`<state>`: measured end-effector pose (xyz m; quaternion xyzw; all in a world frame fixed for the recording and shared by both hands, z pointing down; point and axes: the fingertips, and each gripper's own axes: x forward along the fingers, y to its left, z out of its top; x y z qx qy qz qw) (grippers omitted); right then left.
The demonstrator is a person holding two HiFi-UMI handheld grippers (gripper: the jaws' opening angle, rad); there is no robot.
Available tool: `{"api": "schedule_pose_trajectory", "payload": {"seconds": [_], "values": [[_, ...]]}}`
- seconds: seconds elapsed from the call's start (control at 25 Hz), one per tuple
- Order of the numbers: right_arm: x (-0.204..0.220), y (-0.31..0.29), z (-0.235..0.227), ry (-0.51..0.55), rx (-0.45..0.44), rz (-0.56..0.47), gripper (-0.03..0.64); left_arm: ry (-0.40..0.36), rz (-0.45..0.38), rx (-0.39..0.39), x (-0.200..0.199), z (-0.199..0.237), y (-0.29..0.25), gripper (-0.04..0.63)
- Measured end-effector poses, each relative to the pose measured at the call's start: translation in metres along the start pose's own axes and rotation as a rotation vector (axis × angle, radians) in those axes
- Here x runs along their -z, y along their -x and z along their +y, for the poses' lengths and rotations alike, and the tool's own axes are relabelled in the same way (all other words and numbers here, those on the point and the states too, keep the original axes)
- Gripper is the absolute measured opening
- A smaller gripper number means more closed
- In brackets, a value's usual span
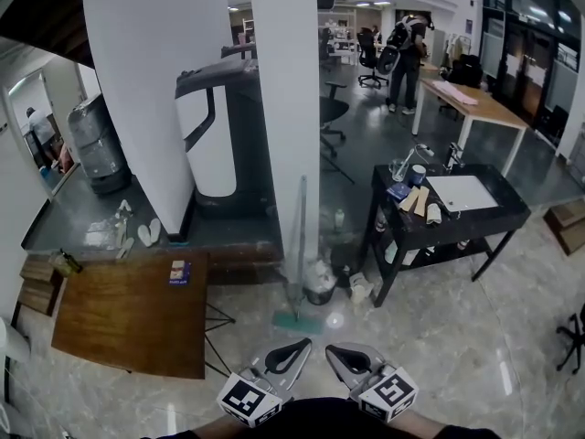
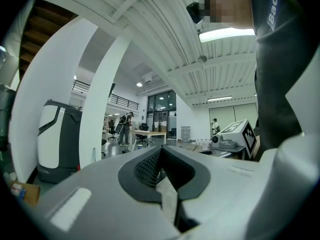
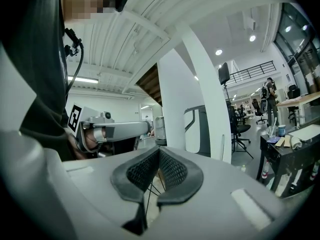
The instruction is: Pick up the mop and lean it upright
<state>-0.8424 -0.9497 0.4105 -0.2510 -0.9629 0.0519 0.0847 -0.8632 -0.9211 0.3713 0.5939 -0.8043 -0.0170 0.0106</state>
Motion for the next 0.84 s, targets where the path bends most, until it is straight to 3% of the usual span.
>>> {"api": "schedule_pose_trajectory", "payload": {"seconds": [0.84], "values": [[0.005,-0.009,0.001,-0.002,-0.004,0.031,0.003,-0.010,0.011,-0.002,0.009,0.007,0.004,0.015]]}}
